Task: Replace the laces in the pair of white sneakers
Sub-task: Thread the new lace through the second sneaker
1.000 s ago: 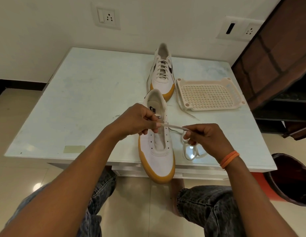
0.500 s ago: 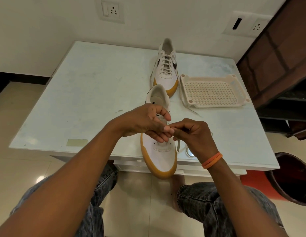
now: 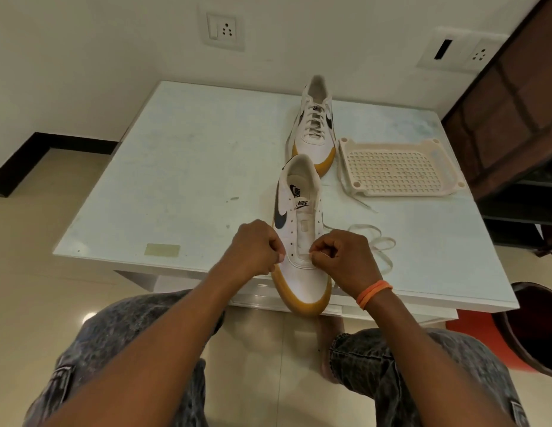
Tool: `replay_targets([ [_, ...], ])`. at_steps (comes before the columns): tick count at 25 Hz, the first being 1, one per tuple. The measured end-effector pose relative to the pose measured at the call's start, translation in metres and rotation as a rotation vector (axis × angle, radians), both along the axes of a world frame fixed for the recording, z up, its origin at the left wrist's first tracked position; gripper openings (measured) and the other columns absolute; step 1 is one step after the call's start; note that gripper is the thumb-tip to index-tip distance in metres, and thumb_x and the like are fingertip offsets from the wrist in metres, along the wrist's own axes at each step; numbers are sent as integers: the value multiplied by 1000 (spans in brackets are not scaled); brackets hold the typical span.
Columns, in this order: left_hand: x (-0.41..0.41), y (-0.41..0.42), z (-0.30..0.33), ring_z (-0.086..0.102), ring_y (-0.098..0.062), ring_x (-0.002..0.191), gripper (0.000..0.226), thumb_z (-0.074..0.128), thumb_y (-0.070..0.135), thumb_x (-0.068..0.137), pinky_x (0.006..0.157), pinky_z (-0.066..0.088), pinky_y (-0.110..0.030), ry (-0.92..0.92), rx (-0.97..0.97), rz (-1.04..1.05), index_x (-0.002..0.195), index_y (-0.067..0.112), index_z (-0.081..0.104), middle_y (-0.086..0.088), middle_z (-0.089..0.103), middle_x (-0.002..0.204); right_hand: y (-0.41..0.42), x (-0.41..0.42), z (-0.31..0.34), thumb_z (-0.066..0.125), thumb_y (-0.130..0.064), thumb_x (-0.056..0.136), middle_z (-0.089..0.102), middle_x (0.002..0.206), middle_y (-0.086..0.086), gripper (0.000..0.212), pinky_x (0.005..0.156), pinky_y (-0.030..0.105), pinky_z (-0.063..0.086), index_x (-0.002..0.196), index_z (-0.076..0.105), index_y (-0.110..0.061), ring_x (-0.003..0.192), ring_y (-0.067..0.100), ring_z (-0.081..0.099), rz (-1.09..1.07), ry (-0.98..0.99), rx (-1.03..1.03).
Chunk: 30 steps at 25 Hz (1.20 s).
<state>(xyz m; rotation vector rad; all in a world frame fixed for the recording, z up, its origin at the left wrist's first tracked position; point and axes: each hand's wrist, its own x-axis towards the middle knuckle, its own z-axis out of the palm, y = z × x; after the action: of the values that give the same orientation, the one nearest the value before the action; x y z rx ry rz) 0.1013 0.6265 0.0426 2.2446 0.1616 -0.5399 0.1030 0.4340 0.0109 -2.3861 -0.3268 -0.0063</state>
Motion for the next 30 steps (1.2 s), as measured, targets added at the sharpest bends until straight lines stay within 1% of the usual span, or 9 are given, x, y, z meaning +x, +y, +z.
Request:
replay_targets([
  [4, -11, -12, -15, 66, -14, 68, 15, 75, 6, 79, 78, 59, -33, -122, 17, 142, 71, 17, 71, 3, 66, 68, 9, -3, -5, 68, -13, 81, 59, 73, -5, 8, 67, 28, 47, 82, 76, -16, 71, 10, 53, 4, -3, -79],
  [10, -23, -23, -24, 58, -2, 64, 14, 77, 15, 81, 63, 41, -11, -205, 25, 243, 74, 22, 68, 13, 60, 70, 11, 8, -8, 70, -23, 84, 50, 76, -8, 5, 67, 15, 32, 87, 74, -22, 74, 1, 45, 25, 164, -54],
  [13, -22, -22, -28, 59, -2, 64, 12, 78, 13, 79, 62, 41, -11, -203, -3, 260, 73, 20, 70, 12, 62, 70, 12, 9, -13, 72, -19, 83, 54, 96, 8, 4, 70, 7, 31, 85, 74, -20, 86, 5, 41, -20, 244, 60],
  [16, -23, -20, -32, 62, -4, 68, 10, 80, 14, 77, 63, 44, -13, -189, -60, 325, 74, 20, 73, 11, 65, 72, 16, 10, -19, 71, -14, 84, 40, 111, 8, 5, 73, 1, 32, 86, 74, -11, 89, 0, 39, -141, 410, 216],
  [19, -24, -22, -37, 62, -3, 74, 9, 80, 17, 77, 67, 45, -15, -162, -105, 383, 77, 23, 74, 12, 66, 75, 21, 10, -24, 74, -9, 80, 49, 122, 11, 10, 82, 17, 44, 71, 74, -15, 99, 18, 56, -271, 527, 428],
  [23, -24, -22, -42, 63, -7, 81, 7, 80, 19, 78, 76, 48, -22, -142, -134, 421, 82, 23, 76, 11, 67, 81, 27, 11, -26, 74, -2, 77, 68, 104, 18, 16, 93, 38, 51, 67, 73, -14, 100, 33, 64, -402, 583, 572],
  [26, -26, -25, -47, 63, -6, 82, 6, 79, 20, 79, 77, 51, -25, -178, -133, 413, 81, 24, 76, 14, 66, 79, 27, 11, -26, 74, -24, 81, 52, 118, 8, 15, 101, 44, 43, 68, 73, -29, 108, 28, 53, -325, 520, 209],
  [28, -29, -27, -49, 63, -5, 80, 7, 78, 20, 79, 76, 53, -26, -208, -121, 402, 80, 26, 75, 17, 65, 78, 27, 10, -20, 67, -35, 87, 32, 113, 2, 6, 97, 37, 37, 87, 72, -32, 106, 25, 41, -244, 423, -153],
  [30, -30, -29, -52, 63, -5, 79, 6, 78, 21, 79, 75, 53, -25, -231, -97, 394, 80, 26, 75, 17, 64, 79, 27, 11, -18, 64, -37, 89, 24, 110, 1, 11, 93, 35, 33, 96, 71, -33, 102, 24, 36, -200, 408, -251],
])
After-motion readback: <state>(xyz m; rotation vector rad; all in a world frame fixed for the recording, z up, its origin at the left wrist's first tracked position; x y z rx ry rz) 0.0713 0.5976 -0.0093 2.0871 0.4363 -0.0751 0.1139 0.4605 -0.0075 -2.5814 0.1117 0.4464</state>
